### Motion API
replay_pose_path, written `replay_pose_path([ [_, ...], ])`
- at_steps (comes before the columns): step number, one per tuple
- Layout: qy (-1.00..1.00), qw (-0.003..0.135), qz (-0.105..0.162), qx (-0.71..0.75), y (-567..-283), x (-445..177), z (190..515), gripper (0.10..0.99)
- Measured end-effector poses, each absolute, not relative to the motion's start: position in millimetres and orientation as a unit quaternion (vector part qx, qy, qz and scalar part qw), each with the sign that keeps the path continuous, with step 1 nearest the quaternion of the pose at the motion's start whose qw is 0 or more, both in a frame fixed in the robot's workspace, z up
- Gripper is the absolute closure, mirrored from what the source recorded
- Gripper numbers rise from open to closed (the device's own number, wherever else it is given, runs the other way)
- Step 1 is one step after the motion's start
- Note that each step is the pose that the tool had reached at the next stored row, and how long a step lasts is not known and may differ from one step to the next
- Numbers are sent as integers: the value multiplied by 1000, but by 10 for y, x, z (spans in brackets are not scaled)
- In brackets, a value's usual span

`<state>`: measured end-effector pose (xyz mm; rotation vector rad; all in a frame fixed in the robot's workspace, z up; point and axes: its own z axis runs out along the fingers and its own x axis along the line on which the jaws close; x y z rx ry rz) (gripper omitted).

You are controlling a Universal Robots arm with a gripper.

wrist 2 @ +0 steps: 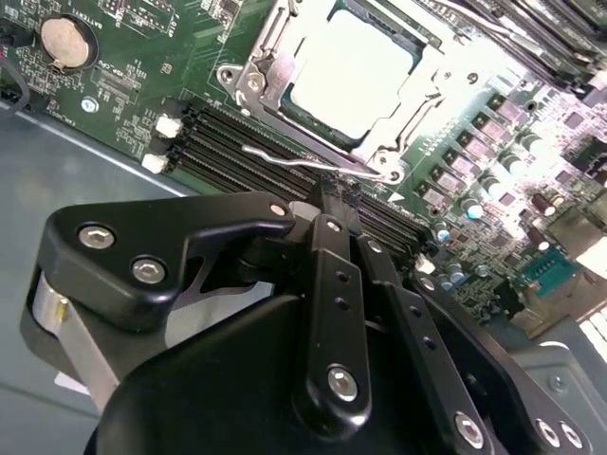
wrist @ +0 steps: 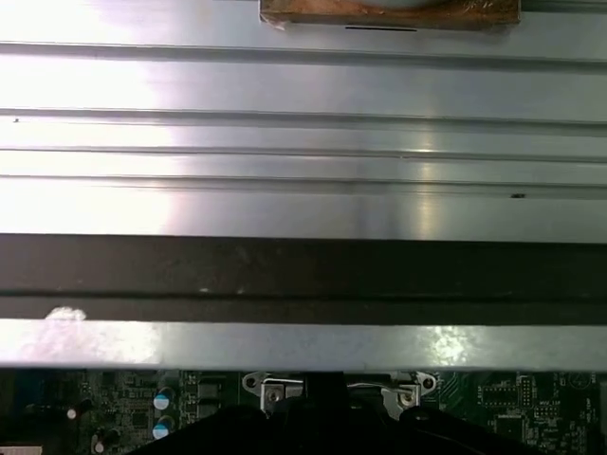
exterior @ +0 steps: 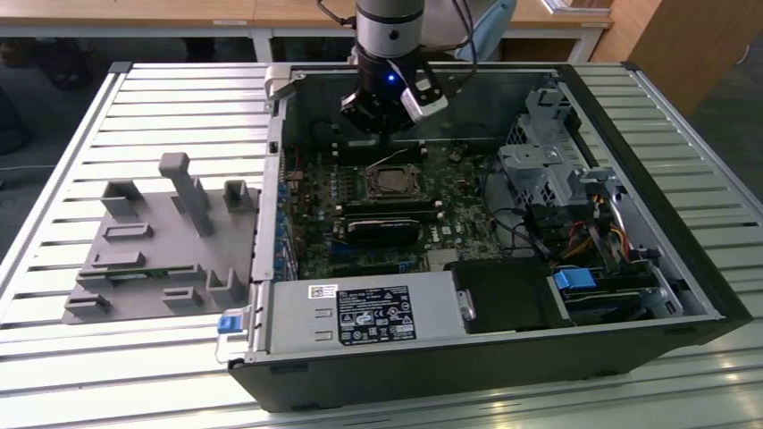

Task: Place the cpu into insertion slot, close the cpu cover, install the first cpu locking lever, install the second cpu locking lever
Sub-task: 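Install the first cpu locking lever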

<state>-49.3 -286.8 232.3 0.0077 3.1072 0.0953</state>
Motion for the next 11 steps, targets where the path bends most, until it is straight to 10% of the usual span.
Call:
replay_pose_path([
  [11,999,16,31,2,-2857,-393,2266,980],
])
